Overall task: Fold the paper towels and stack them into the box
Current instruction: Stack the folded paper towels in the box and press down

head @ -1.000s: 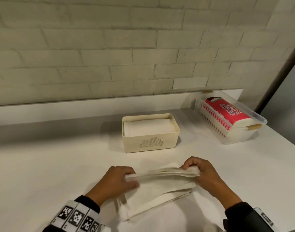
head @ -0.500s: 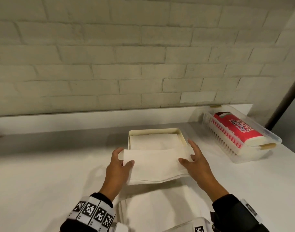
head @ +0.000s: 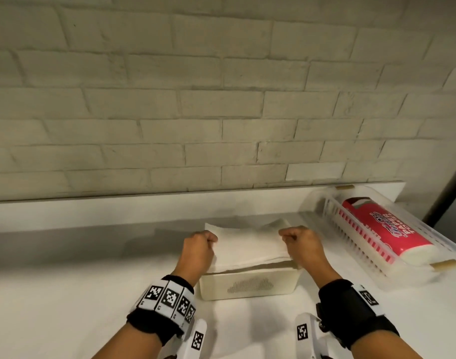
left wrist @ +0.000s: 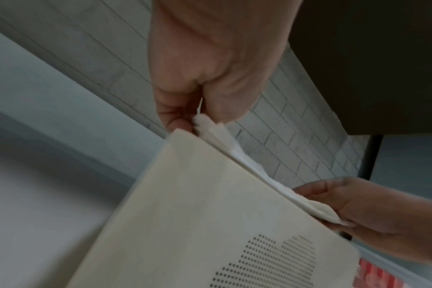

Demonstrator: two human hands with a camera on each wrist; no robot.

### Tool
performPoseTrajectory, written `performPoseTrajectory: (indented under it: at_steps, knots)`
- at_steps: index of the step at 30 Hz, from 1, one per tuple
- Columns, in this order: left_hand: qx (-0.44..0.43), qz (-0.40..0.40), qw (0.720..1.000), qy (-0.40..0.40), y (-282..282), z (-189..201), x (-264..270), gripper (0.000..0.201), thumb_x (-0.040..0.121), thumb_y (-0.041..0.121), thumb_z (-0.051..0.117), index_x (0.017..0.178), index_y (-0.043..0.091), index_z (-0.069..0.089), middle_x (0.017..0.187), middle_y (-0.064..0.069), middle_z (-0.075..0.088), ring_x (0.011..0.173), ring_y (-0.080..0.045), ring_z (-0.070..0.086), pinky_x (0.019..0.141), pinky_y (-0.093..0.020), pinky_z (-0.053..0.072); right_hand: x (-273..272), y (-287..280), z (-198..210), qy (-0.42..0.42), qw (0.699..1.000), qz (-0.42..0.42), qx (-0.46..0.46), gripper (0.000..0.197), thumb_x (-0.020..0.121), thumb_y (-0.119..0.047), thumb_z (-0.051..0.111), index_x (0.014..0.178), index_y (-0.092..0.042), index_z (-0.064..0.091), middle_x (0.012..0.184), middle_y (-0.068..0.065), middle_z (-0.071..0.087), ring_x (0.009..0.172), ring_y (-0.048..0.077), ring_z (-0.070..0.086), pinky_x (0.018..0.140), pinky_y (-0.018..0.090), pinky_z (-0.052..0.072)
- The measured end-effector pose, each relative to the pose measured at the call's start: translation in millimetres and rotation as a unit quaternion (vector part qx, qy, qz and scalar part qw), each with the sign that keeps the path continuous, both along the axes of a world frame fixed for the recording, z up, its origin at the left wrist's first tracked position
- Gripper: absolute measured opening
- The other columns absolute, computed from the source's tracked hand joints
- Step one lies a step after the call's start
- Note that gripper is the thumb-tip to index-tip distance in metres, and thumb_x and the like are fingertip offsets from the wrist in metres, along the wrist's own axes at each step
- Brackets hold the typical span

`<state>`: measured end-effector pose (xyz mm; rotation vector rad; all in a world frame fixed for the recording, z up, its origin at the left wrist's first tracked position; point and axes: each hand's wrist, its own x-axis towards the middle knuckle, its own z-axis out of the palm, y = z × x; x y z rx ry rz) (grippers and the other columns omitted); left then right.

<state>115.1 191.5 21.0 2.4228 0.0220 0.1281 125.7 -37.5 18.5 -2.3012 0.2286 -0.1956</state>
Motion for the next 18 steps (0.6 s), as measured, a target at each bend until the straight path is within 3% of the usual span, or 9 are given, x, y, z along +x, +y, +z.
performPoseTrajectory:
  at_steps: [3, 6, 8, 11, 12, 15, 18]
  knots:
    - [0.105, -0.017, 0.994, -0.001, -3, -8, 8, 0.033, 0.095, 0.000, 0.042, 0.118, 0.011, 0.063, 0.123, -0.006, 0.061, 0.113, -0.018, 0.056, 0.089, -0.014, 0.037, 5, 1, -6, 0.026, 0.998, 0.017, -0.062, 0.024, 0.092, -0.007, 0.052, 0.108, -0.009, 0.070, 0.114, 0.006, 0.066, 0.104, 0.018, 0.061, 0.076, 0.006, 0.036]
    - [0.206, -0.022, 0.978, 0.001, -5, -16, 10, 0.037, 0.092, 0.001, 0.041, 0.117, 0.016, 0.064, 0.123, -0.003, 0.060, 0.118, -0.021, 0.050, 0.091, -0.025, 0.043, 7, 2, -9, 0.045, 0.988, 0.035, -0.143, 0.026, 0.092, -0.010, 0.052, 0.111, -0.015, 0.069, 0.119, 0.003, 0.065, 0.110, 0.020, 0.059, 0.094, 0.021, 0.044]
    - [0.277, -0.027, 0.960, -0.006, -6, -18, 9, 0.037, 0.091, 0.005, 0.041, 0.118, 0.018, 0.062, 0.125, 0.000, 0.057, 0.120, -0.023, 0.045, 0.092, -0.027, 0.041, 8, 3, -9, 0.060, 0.973, 0.051, -0.219, 0.027, 0.092, -0.011, 0.051, 0.111, -0.020, 0.068, 0.117, 0.001, 0.065, 0.112, 0.020, 0.058, 0.097, 0.026, 0.042]
    - [0.344, -0.045, 0.938, -0.018, -9, -19, 8, 0.035, 0.093, 0.014, 0.039, 0.120, 0.019, 0.060, 0.126, 0.000, 0.056, 0.123, -0.024, 0.042, 0.097, -0.029, 0.036, 4, 6, -4, 0.080, 0.943, 0.086, -0.312, 0.021, 0.089, -0.009, 0.050, 0.091, -0.023, 0.066, 0.101, -0.002, 0.054, 0.110, 0.020, 0.056, 0.094, 0.027, 0.037]
    - [0.356, -0.047, 0.933, -0.019, -9, -19, 7, 0.035, 0.093, 0.016, 0.038, 0.120, 0.018, 0.061, 0.123, -0.002, 0.058, 0.122, -0.025, 0.043, 0.097, -0.029, 0.036, 3, 8, -3, 0.083, 0.931, 0.095, -0.341, 0.020, 0.088, -0.008, 0.051, 0.088, -0.024, 0.062, 0.103, -0.001, 0.049, 0.110, 0.020, 0.055, 0.095, 0.028, 0.035]
    - [0.375, -0.047, 0.925, -0.031, -8, -15, 4, 0.034, 0.089, 0.018, 0.041, 0.110, 0.016, 0.068, 0.108, -0.006, 0.067, 0.115, -0.028, 0.048, 0.091, -0.030, 0.041, -1, 15, -2, 0.076, 0.902, 0.098, -0.413, 0.035, 0.084, -0.006, 0.050, 0.117, -0.016, 0.055, 0.120, 0.006, 0.043, 0.108, 0.022, 0.050, 0.095, 0.029, 0.036]
    - [0.406, -0.057, 0.912, 0.008, -6, -10, 5, 0.038, 0.088, 0.015, 0.041, 0.122, 0.015, 0.058, 0.125, -0.008, 0.052, 0.126, -0.029, 0.035, 0.098, -0.032, 0.034, -1, 16, 5, 0.058, 0.889, 0.077, -0.448, 0.045, 0.081, -0.006, 0.054, 0.125, -0.012, 0.050, 0.123, 0.010, 0.041, 0.111, 0.026, 0.043, 0.093, 0.029, 0.039]
